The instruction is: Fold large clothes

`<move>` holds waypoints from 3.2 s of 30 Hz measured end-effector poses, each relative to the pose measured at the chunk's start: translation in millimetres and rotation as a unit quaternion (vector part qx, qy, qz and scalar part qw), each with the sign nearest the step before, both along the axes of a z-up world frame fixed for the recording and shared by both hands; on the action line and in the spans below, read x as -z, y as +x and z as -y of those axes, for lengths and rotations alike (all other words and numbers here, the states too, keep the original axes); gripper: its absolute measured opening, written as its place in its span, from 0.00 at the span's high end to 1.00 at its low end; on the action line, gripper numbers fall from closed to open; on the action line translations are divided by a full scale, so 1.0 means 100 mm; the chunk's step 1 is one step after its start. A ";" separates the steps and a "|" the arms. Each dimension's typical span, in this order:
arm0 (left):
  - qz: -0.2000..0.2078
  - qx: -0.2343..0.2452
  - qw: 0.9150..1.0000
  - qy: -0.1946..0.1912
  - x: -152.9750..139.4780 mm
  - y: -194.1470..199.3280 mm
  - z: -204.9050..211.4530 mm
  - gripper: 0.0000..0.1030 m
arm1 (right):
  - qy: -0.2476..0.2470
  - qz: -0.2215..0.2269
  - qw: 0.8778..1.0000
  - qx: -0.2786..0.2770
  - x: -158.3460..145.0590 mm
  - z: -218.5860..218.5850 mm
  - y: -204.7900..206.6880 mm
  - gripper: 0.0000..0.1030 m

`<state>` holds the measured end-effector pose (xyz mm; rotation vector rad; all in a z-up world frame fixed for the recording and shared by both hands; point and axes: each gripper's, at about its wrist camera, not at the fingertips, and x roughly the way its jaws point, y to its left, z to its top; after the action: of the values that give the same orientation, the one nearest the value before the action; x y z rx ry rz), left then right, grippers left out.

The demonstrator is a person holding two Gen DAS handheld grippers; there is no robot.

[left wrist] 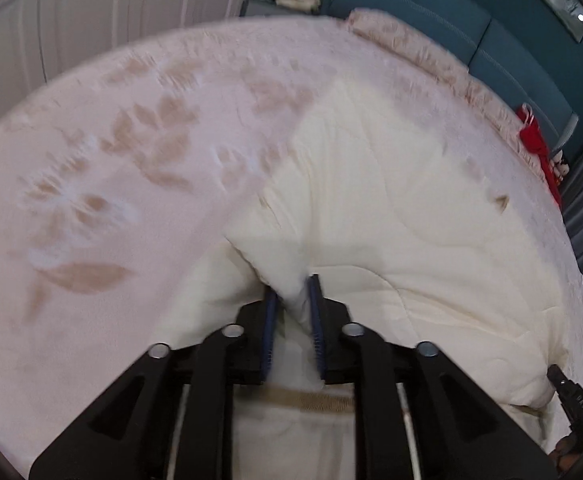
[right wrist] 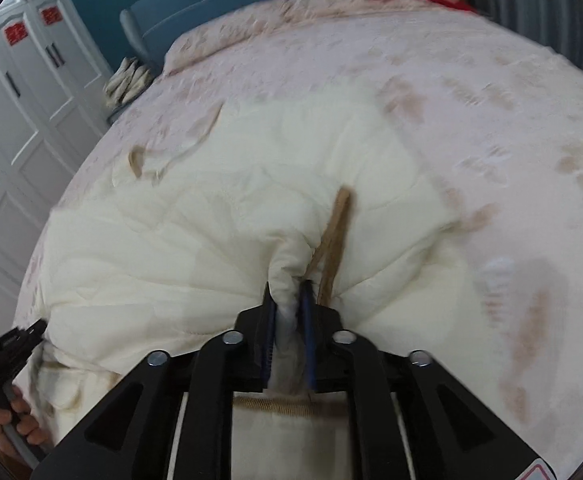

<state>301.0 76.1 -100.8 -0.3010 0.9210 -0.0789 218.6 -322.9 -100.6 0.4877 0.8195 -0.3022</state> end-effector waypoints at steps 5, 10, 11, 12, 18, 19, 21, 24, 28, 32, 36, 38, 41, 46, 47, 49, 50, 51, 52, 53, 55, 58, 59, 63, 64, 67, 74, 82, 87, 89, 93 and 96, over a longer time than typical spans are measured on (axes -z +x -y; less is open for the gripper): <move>0.084 -0.034 0.995 0.039 -0.71 -0.03 -0.25 0.74 | -0.050 0.062 0.997 -0.018 -0.58 -0.27 -0.03 0.77; 0.075 0.012 0.996 0.043 -0.86 0.56 0.14 0.74 | -0.031 0.063 0.994 -0.088 -0.61 -0.67 0.62 0.80; 0.065 0.032 0.996 0.050 -0.80 0.69 0.30 0.74 | -0.049 0.058 0.993 -0.094 -0.60 -0.76 0.77 0.80; 0.055 0.042 0.996 0.059 -0.72 0.79 0.41 0.74 | -0.055 0.057 0.992 -0.094 -0.61 -0.80 0.84 0.80; -0.003 0.058 0.992 0.110 -0.15 1.10 0.61 0.74 | -0.145 0.156 0.977 0.017 -1.25 -0.77 0.39 0.80; -0.014 0.059 0.992 0.111 -0.02 1.13 0.59 0.74 | -0.163 0.175 0.970 0.047 -1.39 -0.72 0.21 0.79; -0.021 0.055 0.992 0.111 0.11 1.14 0.53 0.73 | -0.172 0.206 0.961 0.074 -1.56 -0.69 -0.01 0.77; -0.016 0.045 0.994 0.101 0.19 1.13 0.49 0.73 | -0.079 0.134 0.987 -0.050 -1.35 -0.73 0.43 0.78; -0.013 0.044 0.994 0.102 0.24 1.12 0.48 0.73 | 0.017 0.033 0.992 -0.117 -0.53 -0.91 1.03 0.85; -0.001 0.051 0.994 0.101 0.29 1.10 0.45 0.71 | -0.001 -0.032 0.993 -0.116 0.04 -0.92 1.25 0.91; 0.020 0.048 0.994 0.094 0.34 1.05 0.43 0.70 | 0.009 -0.026 0.993 -0.117 0.29 -0.82 1.15 1.00; 0.029 0.047 0.994 0.095 0.36 1.02 0.43 0.70 | 0.045 -0.011 0.993 -0.109 0.37 -0.68 1.10 1.00; 0.034 0.046 0.994 0.088 0.37 1.02 0.41 0.70 | 0.073 0.006 0.992 -0.105 0.44 -0.58 1.04 1.00; 0.041 0.046 0.995 0.082 0.39 1.02 0.39 0.70 | 0.047 0.007 0.993 -0.105 0.44 -0.66 0.99 1.00; 0.042 0.046 0.995 0.082 0.39 1.02 0.40 0.70 | 0.048 0.007 0.993 -0.104 0.44 -0.66 0.98 1.00; 0.041 0.046 0.995 0.082 0.39 1.03 0.40 0.70 | 0.046 0.006 0.994 -0.099 0.43 -0.66 0.96 1.00; 0.040 0.046 0.995 0.081 0.40 1.02 0.40 0.70 | 0.041 0.001 0.995 -0.095 0.41 -0.66 0.93 1.00; 0.037 0.047 0.995 0.082 0.39 1.03 0.40 0.70 | 0.036 -0.003 0.995 -0.093 0.40 -0.65 0.91 1.00; 0.032 0.050 0.994 0.088 0.35 1.03 0.40 0.70 | 0.027 -0.010 0.996 -0.089 0.37 -0.63 0.85 1.00; 0.027 0.052 0.993 0.100 0.29 1.01 0.40 0.70 | 0.014 -0.019 0.996 -0.084 0.32 -0.62 0.80 1.00; 0.029 0.056 0.990 0.123 0.13 0.94 0.35 0.70 | -0.052 -0.042 0.996 -0.061 0.12 -0.60 0.66 0.97; 0.064 0.056 0.990 0.109 -0.31 0.91 0.17 0.49 | -0.128 -0.008 0.990 -0.056 -0.31 -0.61 0.62 0.81; 0.069 0.049 0.991 0.099 -0.41 0.95 0.13 0.45 | -0.110 0.012 0.992 -0.069 -0.44 -0.61 0.74 0.75; 0.044 0.057 0.997 0.024 -0.64 1.53 0.23 0.41 | 0.011 0.065 0.989 -0.132 -0.58 -0.67 1.42 0.56; 0.033 0.059 0.997 0.024 -0.61 1.66 0.29 0.41 | 0.025 0.066 0.986 -0.151 -0.56 -0.75 1.65 0.54; -0.014 0.056 0.998 0.023 -0.32 2.12 0.47 0.41 | 0.015 0.040 0.984 -0.175 -0.40 -1.00 2.26 0.51; -0.048 0.031 0.996 0.069 0.34 2.29 0.48 0.38 | 0.073 -0.007 0.984 -0.161 0.15 -1.17 3.17 0.51; 0.012 0.023 0.996 0.084 0.47 2.15 0.49 0.35 | 0.043 0.012 0.981 -0.189 0.30 -1.37 3.21 0.96; 0.017 0.024 0.995 0.092 0.48 2.17 0.51 0.33 | 0.039 -0.014 0.986 -0.163 0.50 -1.29 3.27 0.97; 0.018 0.024 0.995 0.098 0.48 2.16 0.53 0.33 | 0.044 -0.010 0.988 -0.147 0.46 -1.25 3.26 0.96; 0.016 0.026 0.994 0.108 0.49 2.18 0.56 0.32 | 0.009 0.039 0.996 -0.080 0.10 -0.88 2.88 0.96; 0.014 0.028 0.993 0.110 0.36 2.17 0.56 0.35 | 0.040 0.058 0.997 -0.032 -0.02 -0.36 2.44 0.94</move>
<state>518.2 20.1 -136.7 -0.0703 0.9023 -0.0329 463.0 -286.6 -98.5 0.5484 0.7340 -0.1794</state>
